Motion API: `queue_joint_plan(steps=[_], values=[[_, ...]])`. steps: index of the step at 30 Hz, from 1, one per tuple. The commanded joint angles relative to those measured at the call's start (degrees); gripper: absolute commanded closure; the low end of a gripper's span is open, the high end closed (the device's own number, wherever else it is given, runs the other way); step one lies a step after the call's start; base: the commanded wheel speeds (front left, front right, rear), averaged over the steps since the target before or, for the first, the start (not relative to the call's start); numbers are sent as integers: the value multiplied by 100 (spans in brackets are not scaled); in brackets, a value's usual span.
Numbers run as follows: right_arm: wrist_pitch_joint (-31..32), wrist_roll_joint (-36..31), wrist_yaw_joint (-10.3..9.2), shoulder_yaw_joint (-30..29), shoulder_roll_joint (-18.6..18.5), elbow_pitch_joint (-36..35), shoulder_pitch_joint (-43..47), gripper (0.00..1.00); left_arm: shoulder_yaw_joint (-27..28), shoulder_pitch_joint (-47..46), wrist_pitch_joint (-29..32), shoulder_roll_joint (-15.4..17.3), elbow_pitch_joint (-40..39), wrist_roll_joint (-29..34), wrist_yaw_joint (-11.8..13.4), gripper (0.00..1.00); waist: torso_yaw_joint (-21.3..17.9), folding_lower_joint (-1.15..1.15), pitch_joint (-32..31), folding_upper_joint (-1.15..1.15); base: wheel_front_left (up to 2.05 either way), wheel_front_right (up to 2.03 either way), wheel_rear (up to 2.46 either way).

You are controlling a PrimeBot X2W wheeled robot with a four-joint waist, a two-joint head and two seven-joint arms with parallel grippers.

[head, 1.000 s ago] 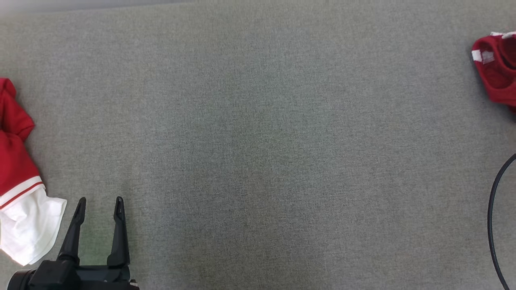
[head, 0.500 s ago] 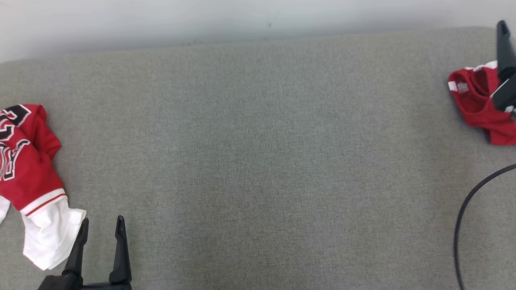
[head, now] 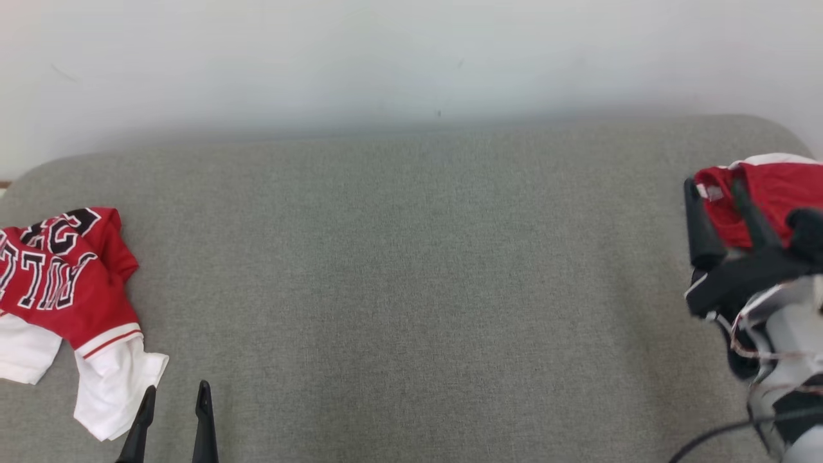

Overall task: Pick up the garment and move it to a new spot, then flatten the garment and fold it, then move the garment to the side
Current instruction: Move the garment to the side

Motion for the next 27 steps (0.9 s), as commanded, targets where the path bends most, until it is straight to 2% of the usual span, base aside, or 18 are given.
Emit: queue_joint_plan(steps=[1,14,22,27], values=[[-12,-152,-1,-150,127,-178,273,0,3,95,-17,-3,19,-32,-1,0,33,1,-148,0,0,0,0],[-13,-1558,-1,-1544,1108,-1574,2412,0,-75,224,-17,-37,160,-28,-77,0,181,1,-553,0,0,0,0],[12,-2234,-1,-1889,1676,-2022,3176,0,-78,285,-17,-52,225,-61,-91,0,196,1,-713,0,0,0,0],[103,-2424,-1,-1995,1945,-2241,3540,0,-110,246,-17,-55,297,-48,-138,0,221,1,-758,0,0,0,0]])
